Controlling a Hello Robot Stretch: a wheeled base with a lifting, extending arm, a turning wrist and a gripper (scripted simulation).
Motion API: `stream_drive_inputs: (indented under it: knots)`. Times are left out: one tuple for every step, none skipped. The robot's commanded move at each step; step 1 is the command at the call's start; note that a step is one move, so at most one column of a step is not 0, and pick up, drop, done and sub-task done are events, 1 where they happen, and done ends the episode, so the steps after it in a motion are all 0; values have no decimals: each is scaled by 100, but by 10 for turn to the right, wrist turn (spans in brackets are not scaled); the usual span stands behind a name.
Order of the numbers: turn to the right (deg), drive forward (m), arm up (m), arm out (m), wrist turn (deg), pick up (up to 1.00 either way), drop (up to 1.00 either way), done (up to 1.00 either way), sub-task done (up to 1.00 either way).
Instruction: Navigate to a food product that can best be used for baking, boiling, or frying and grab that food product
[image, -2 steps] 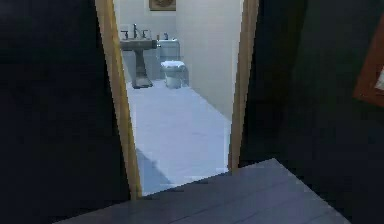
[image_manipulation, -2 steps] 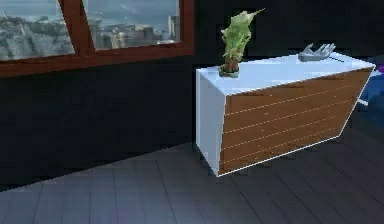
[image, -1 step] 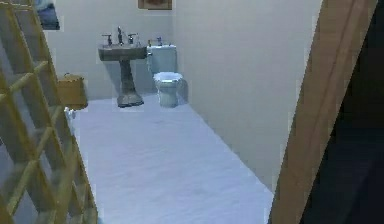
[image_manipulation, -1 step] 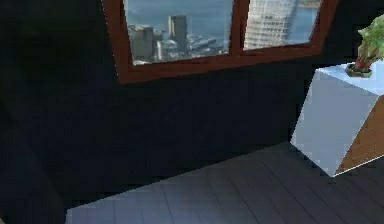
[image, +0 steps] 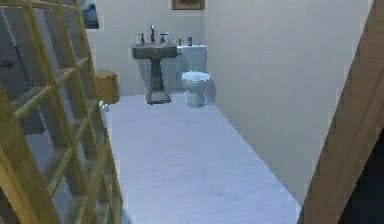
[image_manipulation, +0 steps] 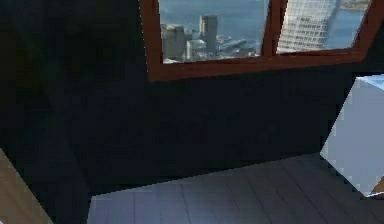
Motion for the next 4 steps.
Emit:
stream_drive_inputs:
  knots:
    - [0, 25, 0, 0, 0, 0, 0, 0, 0]
    - [-60, 0, 0, 0, 0, 0, 0, 0, 0]
    - [0, 90, 0, 0, 0, 0, 0, 0, 0]
    - [-240, 0, 0, 0, 0, 0, 0, 0, 0]
